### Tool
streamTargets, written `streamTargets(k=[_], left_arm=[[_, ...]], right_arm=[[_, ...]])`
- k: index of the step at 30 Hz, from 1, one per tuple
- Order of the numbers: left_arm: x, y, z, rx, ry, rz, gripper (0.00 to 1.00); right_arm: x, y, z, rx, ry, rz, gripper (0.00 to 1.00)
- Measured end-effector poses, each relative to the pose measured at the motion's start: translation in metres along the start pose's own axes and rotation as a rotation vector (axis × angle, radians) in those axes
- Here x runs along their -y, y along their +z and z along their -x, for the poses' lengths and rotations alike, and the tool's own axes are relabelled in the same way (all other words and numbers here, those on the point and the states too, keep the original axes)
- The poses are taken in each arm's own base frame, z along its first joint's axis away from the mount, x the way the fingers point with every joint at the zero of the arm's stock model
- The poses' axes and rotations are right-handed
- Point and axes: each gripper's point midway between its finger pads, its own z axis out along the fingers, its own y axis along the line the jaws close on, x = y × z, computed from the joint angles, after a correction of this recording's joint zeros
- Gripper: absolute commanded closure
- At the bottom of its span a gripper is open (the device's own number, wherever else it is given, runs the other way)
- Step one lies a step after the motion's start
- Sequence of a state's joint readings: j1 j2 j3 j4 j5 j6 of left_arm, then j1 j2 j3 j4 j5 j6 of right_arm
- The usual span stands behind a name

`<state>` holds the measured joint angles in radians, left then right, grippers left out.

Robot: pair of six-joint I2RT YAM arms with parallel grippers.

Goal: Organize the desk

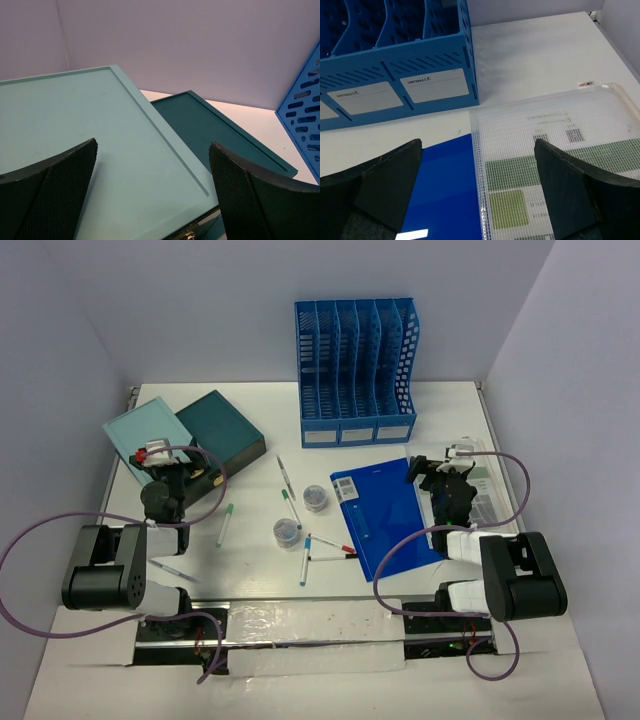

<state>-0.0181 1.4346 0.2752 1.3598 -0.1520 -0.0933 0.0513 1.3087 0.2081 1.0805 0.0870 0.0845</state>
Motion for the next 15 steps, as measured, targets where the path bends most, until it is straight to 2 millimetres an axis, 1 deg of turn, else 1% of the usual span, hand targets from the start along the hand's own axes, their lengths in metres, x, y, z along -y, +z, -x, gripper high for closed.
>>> streamTargets(k=[6,7,10,11,12,15], left_arm=[[0.001,0.0,0.0,-0.001,0.002,-0.005,0.01],[0.002,0.0,0.0,-0.002,0.005,-0.015,0.01],[0.007,0.0,-0.003,-0.02,0.023,-0.051,0.01],[0.008,0.002,-0.004,-0.036,0.024,-0.056,0.01],[0.009,0.004,-0.005,-0.054,0.024,-0.059,0.01],[0.014,0.012,-0.012,-0.131,0.025,-0.072,0.01]], right_arm=[[-0.004,-0.002,-0.001,-0.016,-0.002,0.023,0.01],[-0.004,-0.004,0.002,-0.014,-0.002,0.022,0.01],[-0.004,-0.01,0.024,0.035,0.005,0.018,0.03],[-0.005,-0.012,0.032,0.054,0.019,0.018,0.06],[-0.006,-0.014,0.041,0.072,0.036,0.02,0.1],[-0.026,-0.024,0.081,0.149,0.087,0.117,0.17]])
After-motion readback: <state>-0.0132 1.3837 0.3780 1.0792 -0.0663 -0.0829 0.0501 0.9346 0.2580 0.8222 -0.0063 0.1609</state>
